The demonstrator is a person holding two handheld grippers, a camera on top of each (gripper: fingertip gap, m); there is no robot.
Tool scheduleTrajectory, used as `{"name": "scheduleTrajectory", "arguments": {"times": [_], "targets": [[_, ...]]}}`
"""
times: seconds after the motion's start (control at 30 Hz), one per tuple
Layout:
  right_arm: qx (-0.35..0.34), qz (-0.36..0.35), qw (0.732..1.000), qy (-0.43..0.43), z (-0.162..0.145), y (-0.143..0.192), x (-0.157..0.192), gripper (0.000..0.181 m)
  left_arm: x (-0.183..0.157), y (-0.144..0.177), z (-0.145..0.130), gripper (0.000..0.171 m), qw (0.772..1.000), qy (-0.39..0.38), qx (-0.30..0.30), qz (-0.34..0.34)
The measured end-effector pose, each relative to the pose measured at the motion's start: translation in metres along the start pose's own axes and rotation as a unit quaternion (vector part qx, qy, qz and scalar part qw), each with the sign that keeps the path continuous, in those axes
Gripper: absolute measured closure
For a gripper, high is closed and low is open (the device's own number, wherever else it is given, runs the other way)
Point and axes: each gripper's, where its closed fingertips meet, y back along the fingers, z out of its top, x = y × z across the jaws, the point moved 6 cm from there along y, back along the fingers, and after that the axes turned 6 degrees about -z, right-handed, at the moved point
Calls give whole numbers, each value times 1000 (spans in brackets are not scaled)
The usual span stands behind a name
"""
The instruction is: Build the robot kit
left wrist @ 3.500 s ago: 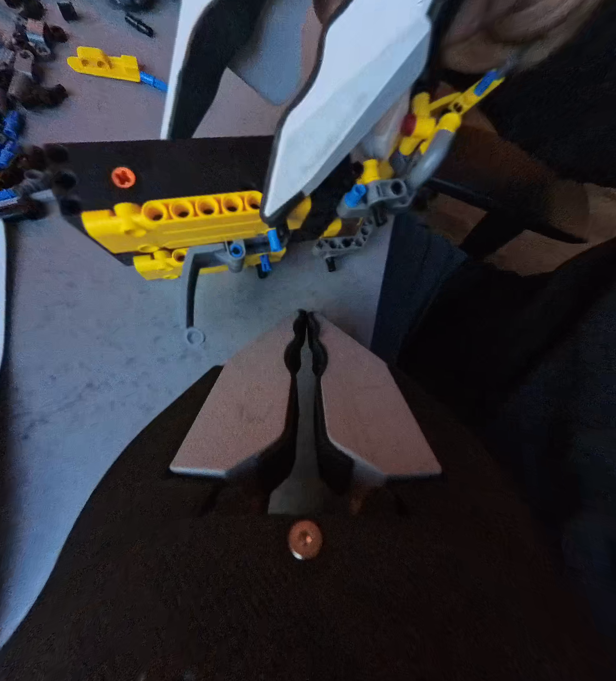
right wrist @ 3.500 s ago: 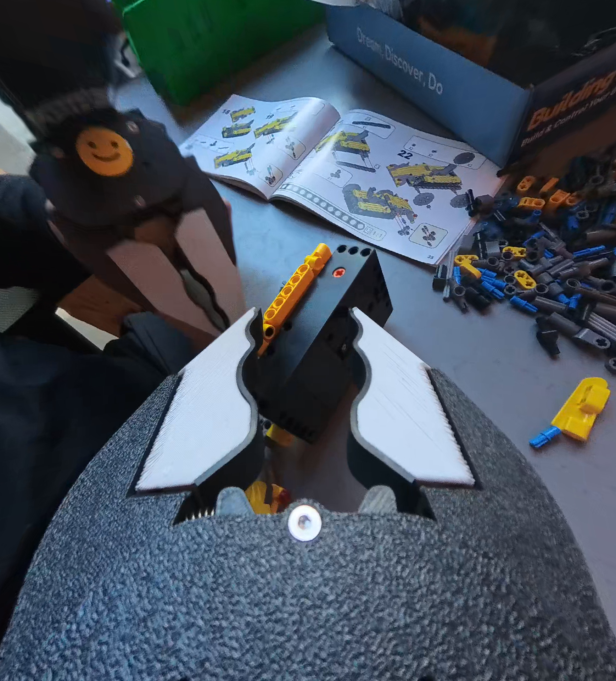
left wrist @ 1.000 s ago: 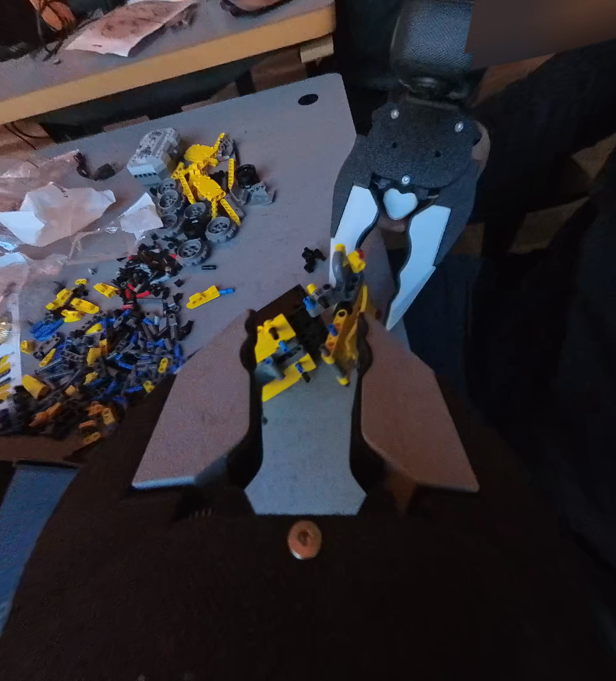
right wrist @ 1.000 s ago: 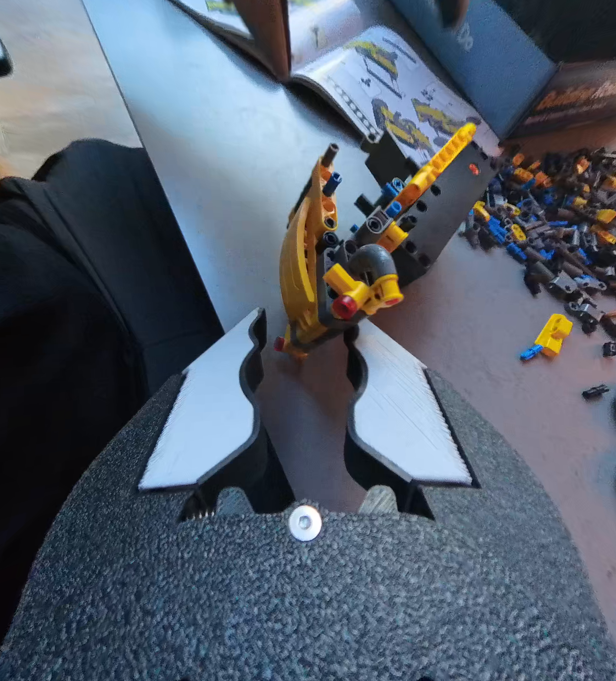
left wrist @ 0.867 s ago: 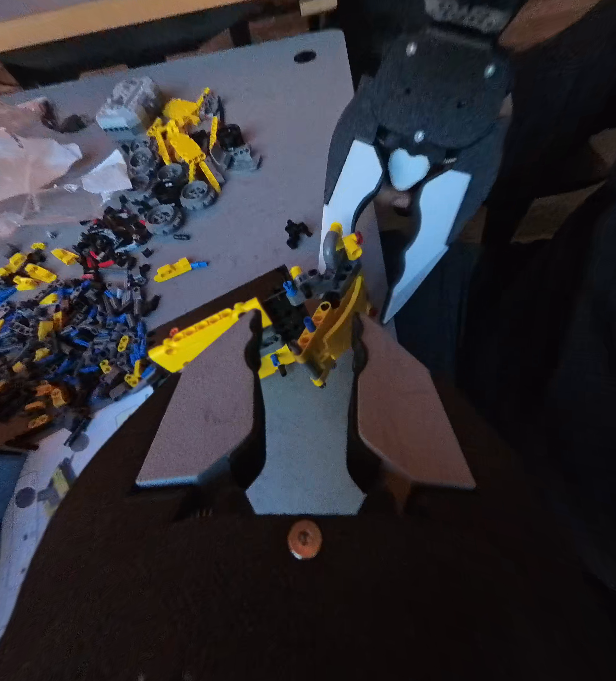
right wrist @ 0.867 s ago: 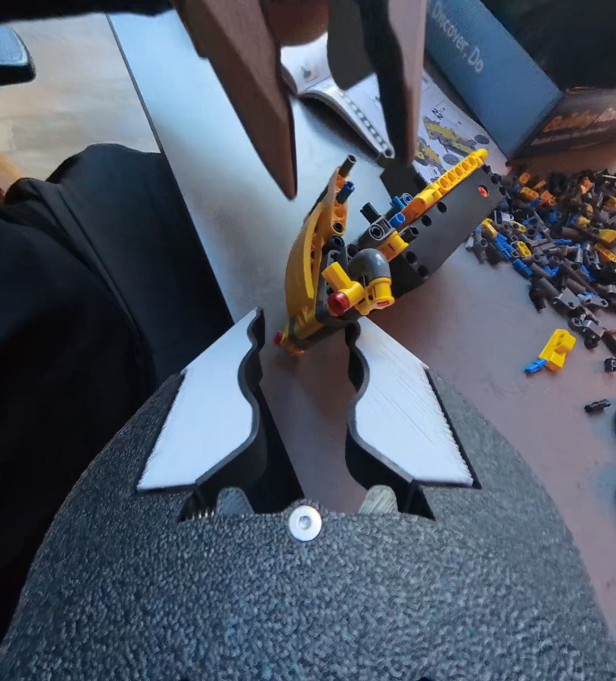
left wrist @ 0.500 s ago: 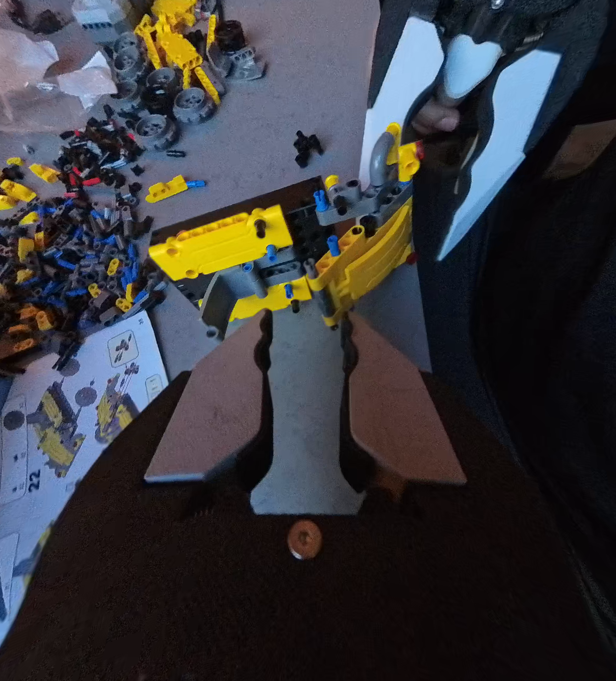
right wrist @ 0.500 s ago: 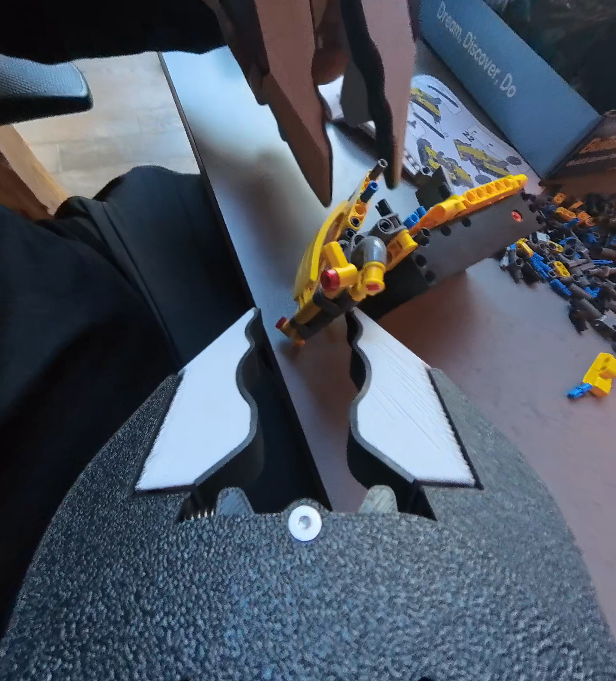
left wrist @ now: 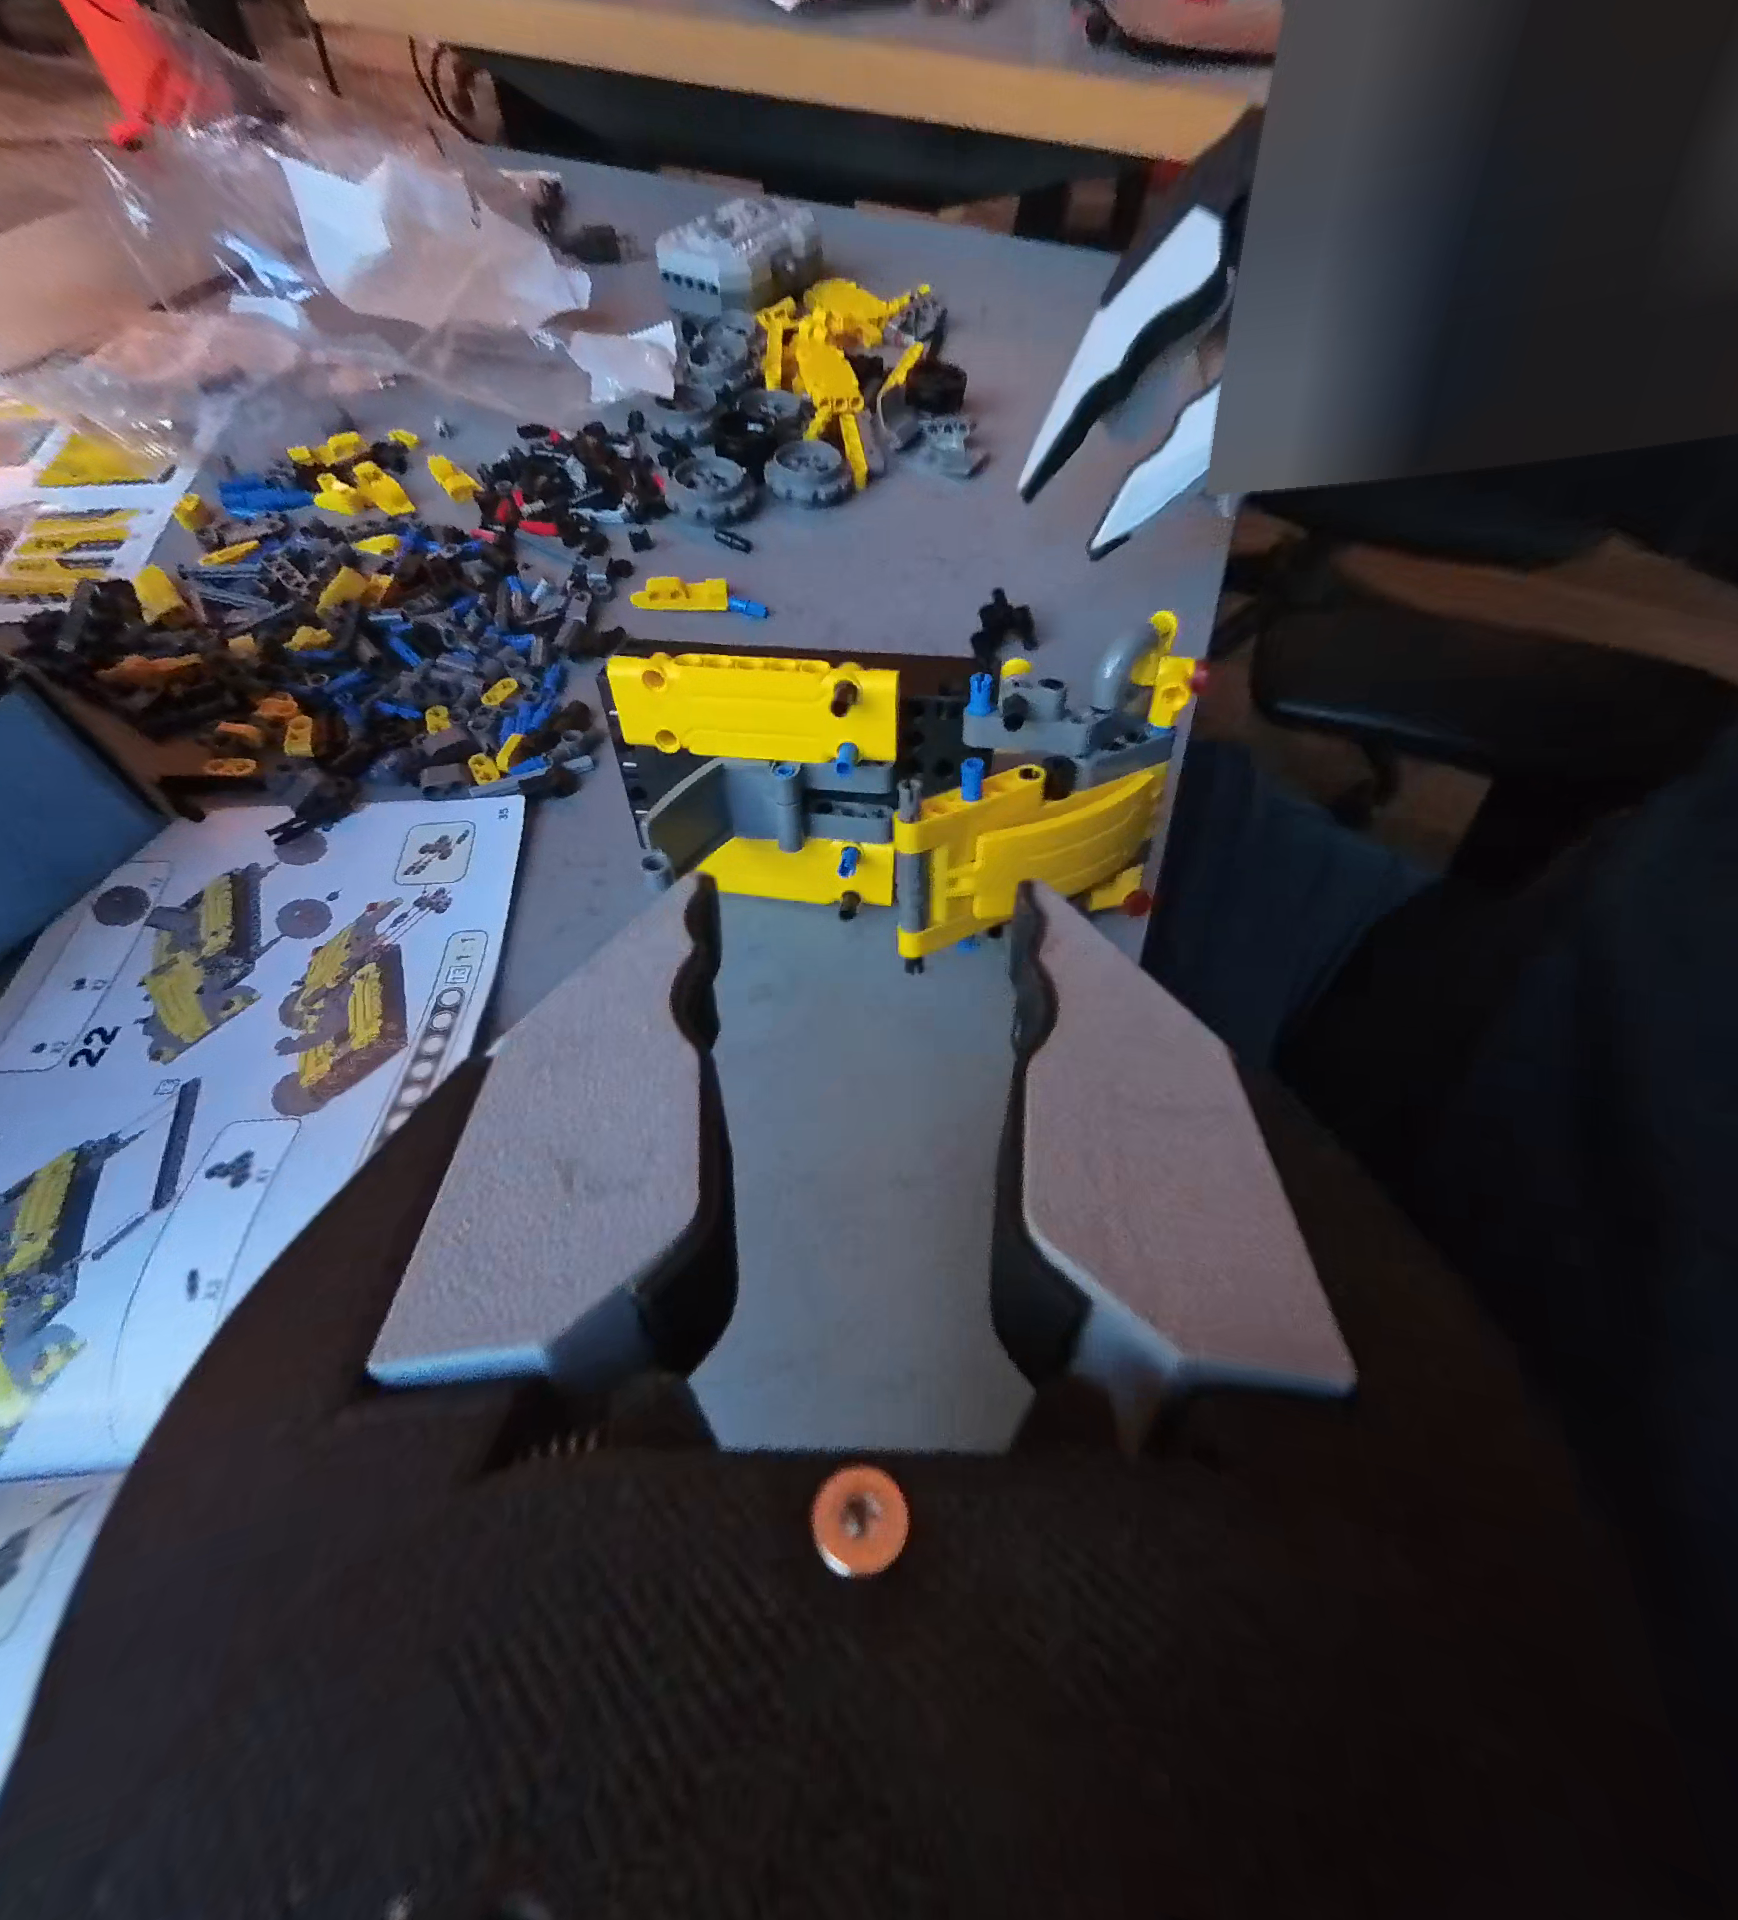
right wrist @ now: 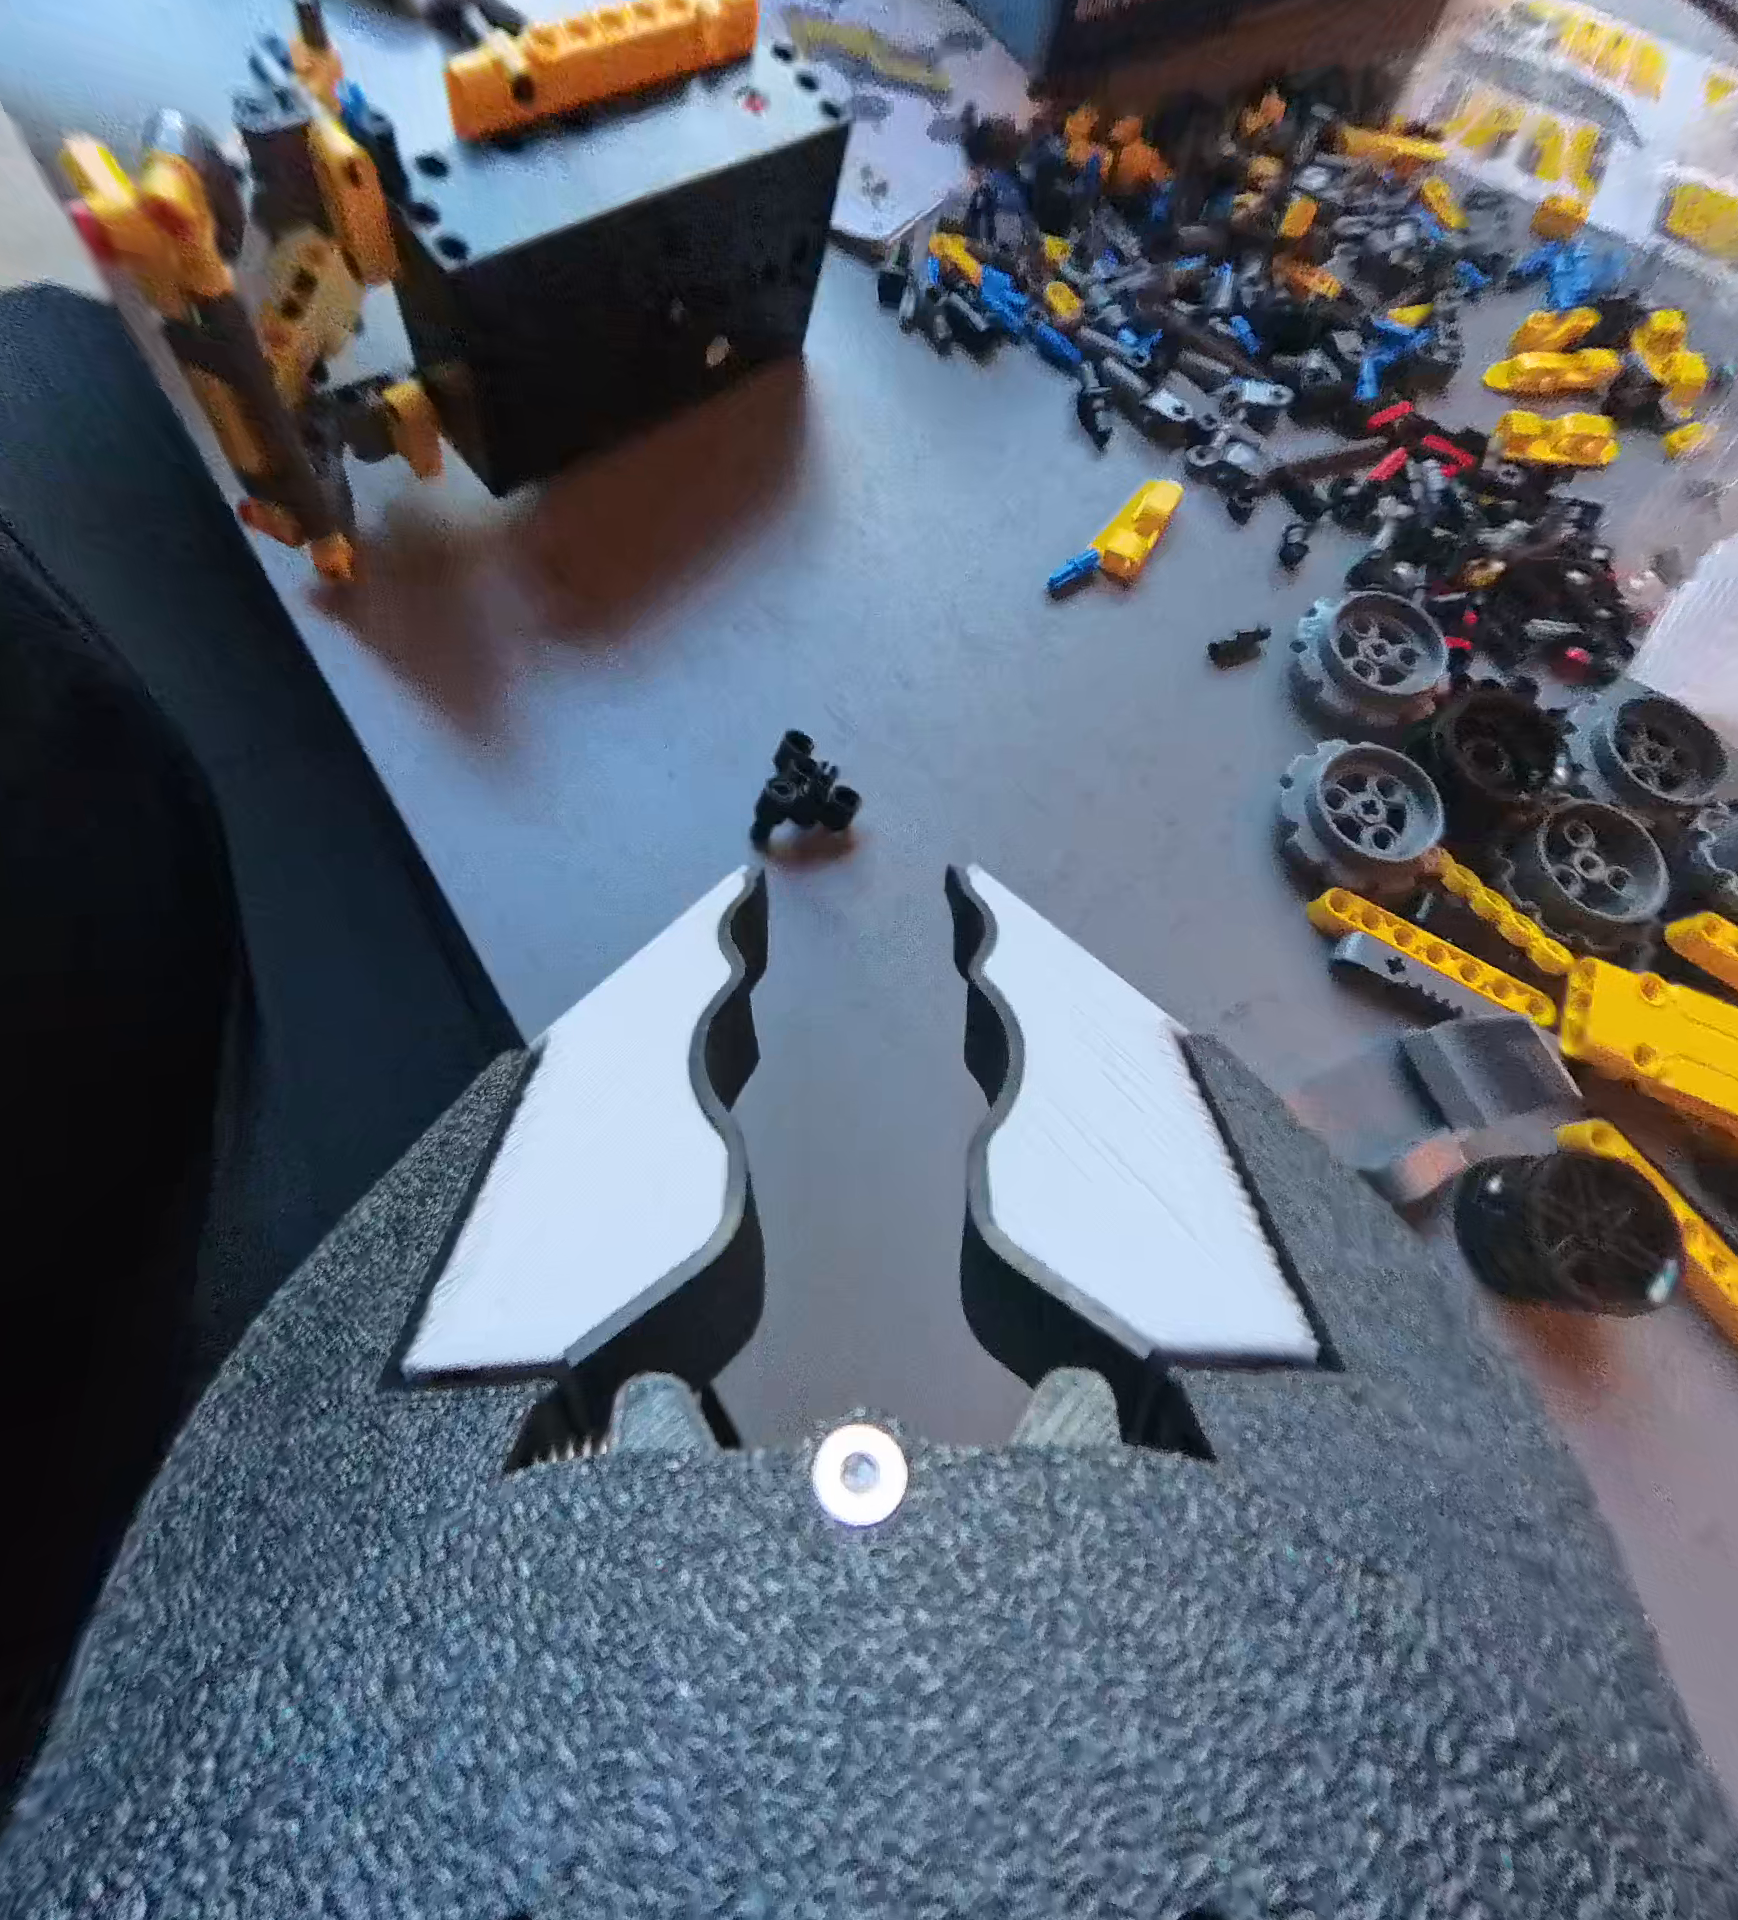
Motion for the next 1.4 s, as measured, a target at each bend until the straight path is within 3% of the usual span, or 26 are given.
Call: {"name": "scheduleTrajectory", "arguments": {"times": [0.2, 0.37, 0.43, 0.63, 0.77, 0.9, 0.97, 1.1, 1.2, 1.27, 1.4], "targets": [[3, 125, 986, 112, 5, -21, -3, 141, 5, -1, -7, 118, 997, 56, -20, 44], [16, 191, 974, 120, 8, -30, -18, 147, 16, 4, -5, 117, 987, 123, -47, 92], [26, 191, 975, 108, 8, -29, -18, 146, 17, 5, -1, 119, 983, 130, -63, 111], [29, 139, 989, -40, 5, -31, -3, 139, 9, 4, 2, 123, 977, 135, -85, 144], [37, 84, 995, -28, -3, -29, 2, 134, -5, 6, -6, 124, 965, 156, -120, 172], [15, 87, 995, -54, 0, -28, 3, 137, -17, 6, -14, 125, 961, 176, -121, 174], [-3, 80, 995, -62, 5, -28, 1, 138, -20, 4, -12, 125, 965, 173, -109, 164], [26, 103, 991, -80, 4, -36, 2, 136, -20, -3, -1, 126, 975, 144, -80, 150], [30, 114, 990, -71, 4, -38, 4, 157, -19, -10, 8, 125, 980, 109, -70, 148], [26, 115, 991, -69, 6, -39, 4, 158, -20, -15, 14, 126, 984, 80, -62, 143], [-25, 120, 991, -63, 20, -35, 2, 158, -21, -20, 35, 131, 988, -1, -45, 150]]}}
